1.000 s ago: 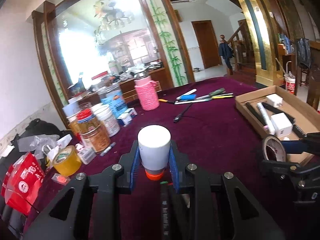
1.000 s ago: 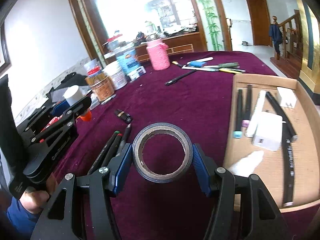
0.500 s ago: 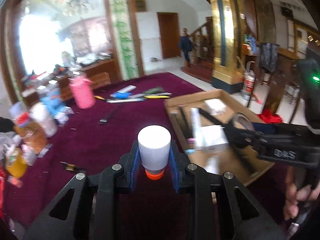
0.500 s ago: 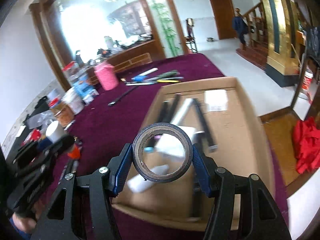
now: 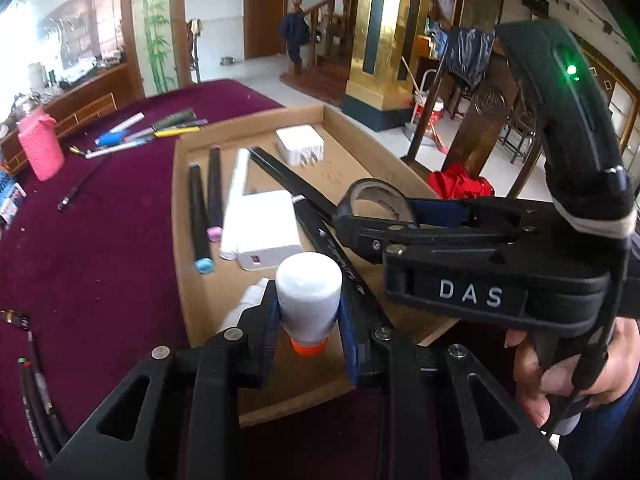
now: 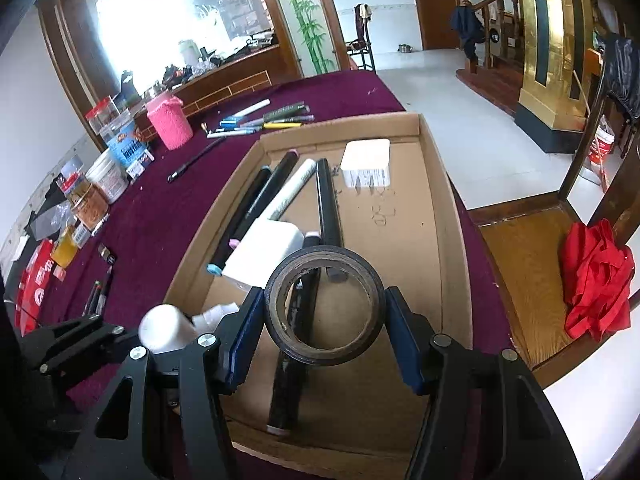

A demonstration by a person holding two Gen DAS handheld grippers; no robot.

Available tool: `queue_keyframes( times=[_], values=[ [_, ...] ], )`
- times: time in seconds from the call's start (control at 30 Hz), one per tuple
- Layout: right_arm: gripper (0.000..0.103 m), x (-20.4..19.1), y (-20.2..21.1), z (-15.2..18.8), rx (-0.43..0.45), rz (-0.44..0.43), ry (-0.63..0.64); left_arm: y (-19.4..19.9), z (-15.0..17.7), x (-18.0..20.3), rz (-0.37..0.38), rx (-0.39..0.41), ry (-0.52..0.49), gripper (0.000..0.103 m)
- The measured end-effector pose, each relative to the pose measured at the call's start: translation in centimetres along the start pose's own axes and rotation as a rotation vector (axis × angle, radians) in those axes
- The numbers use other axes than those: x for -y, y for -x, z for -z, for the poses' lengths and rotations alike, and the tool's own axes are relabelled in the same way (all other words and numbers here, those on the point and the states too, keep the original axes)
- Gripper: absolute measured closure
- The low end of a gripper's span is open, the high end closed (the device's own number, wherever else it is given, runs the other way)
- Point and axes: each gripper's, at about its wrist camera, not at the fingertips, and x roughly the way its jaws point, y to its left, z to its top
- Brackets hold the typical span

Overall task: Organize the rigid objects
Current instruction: 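Carry the orange-capped bottle and black tape roll over the cardboard tray, then lower the bottle and tape roll into the tray and open both tools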

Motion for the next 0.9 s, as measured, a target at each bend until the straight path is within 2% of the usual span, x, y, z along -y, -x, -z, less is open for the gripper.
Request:
queue_keyframes(
  times=[0.27,0.53,0.73,0.9],
  values=[
    [0.049,0.2,-1.1,0.4,-0.060,0.045,0.040,-1.2,0.0,0.4,0.004,-0.029,0.002,0.079],
    [0.048,-0.4,-1.5,0.7,-0.077,0.107,0.095,-2.6,0.6,0.8,0.020,-0.063,-0.001,0.079],
    [0.048,-0.6,-1.6,0.7,-0.085,0.111,0.103,-2.5,0.7,0.3,0.036,-0.066,0.014,0.079],
    [0.041,-0.8,-1.6,0.8,-0.093,0.114,0.102,-2.5,0.6,0.1,0.052,-0.074,0.024,0.078]
  ],
)
